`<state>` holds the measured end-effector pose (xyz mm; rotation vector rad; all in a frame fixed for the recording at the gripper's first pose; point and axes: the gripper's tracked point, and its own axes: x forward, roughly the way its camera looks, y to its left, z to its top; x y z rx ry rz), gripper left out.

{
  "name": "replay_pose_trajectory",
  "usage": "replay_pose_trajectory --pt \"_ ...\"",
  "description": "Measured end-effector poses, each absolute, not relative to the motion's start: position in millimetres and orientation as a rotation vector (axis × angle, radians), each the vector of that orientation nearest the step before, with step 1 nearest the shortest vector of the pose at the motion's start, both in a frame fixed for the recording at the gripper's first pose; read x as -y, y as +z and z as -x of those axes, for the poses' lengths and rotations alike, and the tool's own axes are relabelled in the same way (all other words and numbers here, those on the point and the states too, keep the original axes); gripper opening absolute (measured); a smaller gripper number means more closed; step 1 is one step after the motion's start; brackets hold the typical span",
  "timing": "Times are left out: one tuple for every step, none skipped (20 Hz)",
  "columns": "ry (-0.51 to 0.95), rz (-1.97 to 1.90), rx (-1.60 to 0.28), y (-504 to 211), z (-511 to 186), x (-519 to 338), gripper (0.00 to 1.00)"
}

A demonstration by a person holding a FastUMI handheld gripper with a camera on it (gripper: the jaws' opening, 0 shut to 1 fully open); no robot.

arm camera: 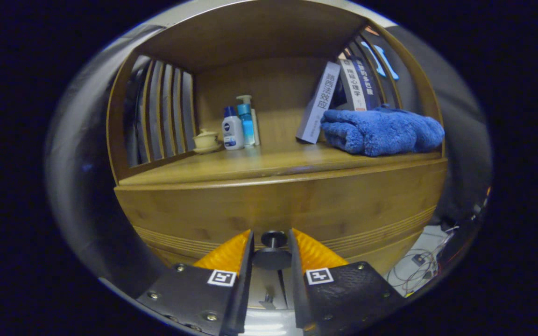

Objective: Pull open the drawer, take out the items inside it, and place them on the countertop above the cabinet.

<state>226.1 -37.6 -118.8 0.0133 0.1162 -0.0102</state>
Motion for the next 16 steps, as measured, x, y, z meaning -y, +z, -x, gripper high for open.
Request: replay_pose_trajectory --pt "-0.017 -0.011 -0.117 -120.4 -226.6 37.7 0.4" --pt "-0.026 -0.014 -0.106 -119.8 -227.3 37.6 0.4" --pt "-0.036 -0.013 -0.102 -120.8 -227.5 38.2 0.4" --pt "-0.04 0.003 -0.088 -119.8 -226.6 37.6 0.4" --pt "-0.028 0.043 -0.09 -121.6 -226.1 36.2 0.41" --pt "-0.021 0.059 -0.089 -124.4 -225.9 36.9 0.4" --pt "-0.006 0.069 -0.091 -124.8 -224.0 35.8 0.36" --pt "0.003 0.046 -0.087 -123.0 -216.8 35.9 0.36" --pt "0.002 0.02 -0.09 -123.3 -213.2 36.4 0.28" --pt "-0.001 0.01 -0.087 -123.6 -204.6 36.4 0.28" --pt "-0.007 0.009 -0.083 -125.2 -195.6 34.8 0.28" --pt "-0.007 0.028 -0.081 -125.1 -187.7 32.4 0.28" --pt "-0.014 0.045 -0.087 -127.2 -178.4 33.9 0.28" --pt "-0.012 0.041 -0.091 -128.3 -170.1 33.7 0.28" --pt "-0.005 0.02 -0.097 -129.8 -161.4 31.5 0.28" --pt "0.001 -0.007 -0.1 -129.3 -152.4 31.0 0.28"
